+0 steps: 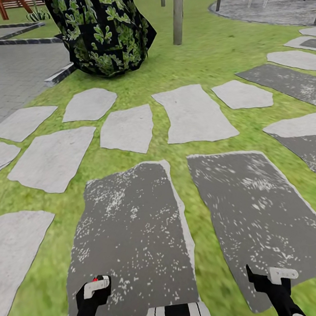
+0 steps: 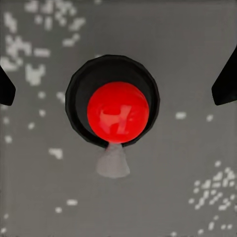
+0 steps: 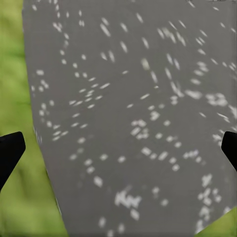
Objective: Pick up the pesticide atomizer in the garden and spray insectifuge to fully cover both potted plants in the garden.
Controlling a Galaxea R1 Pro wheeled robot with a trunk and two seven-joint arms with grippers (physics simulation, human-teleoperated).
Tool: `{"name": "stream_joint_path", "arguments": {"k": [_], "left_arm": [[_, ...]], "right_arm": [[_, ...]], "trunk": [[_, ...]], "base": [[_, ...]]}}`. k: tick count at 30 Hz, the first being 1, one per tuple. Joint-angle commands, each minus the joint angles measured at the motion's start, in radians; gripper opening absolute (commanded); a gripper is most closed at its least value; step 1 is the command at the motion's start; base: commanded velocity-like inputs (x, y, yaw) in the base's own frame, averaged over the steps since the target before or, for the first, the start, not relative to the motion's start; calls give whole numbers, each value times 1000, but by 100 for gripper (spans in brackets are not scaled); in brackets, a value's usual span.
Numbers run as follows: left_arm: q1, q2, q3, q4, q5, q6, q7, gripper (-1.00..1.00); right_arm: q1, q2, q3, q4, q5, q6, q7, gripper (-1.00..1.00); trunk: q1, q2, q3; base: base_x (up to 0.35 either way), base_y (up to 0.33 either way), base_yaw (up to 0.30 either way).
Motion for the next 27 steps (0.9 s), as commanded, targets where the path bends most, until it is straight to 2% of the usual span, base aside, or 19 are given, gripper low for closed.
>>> {"name": "stream_joint_path", "arguments": {"k": [1, 13, 14, 27], "left_arm": [[0, 0, 0, 1, 4, -3, -1, 100], [-1, 0, 1, -1, 4, -3, -1, 100], [0, 0, 1, -1, 4, -3, -1, -100], [0, 1, 2, -2, 4, -3, 0, -100]], "right_arm": [[0, 0, -1, 1, 2, -3, 0, 100], [0, 0, -1, 1, 3, -3, 0, 100], [0, 0, -1, 1, 2, -3, 0, 100], [0, 0, -1, 1, 3, -3, 0, 100]], "trunk": [[0, 0, 0], [0, 0, 0], [0, 0, 0], [0, 0, 0]], "base": [[0, 0, 0], [0, 0, 0], [0, 0, 0], [0, 0, 0]]}}
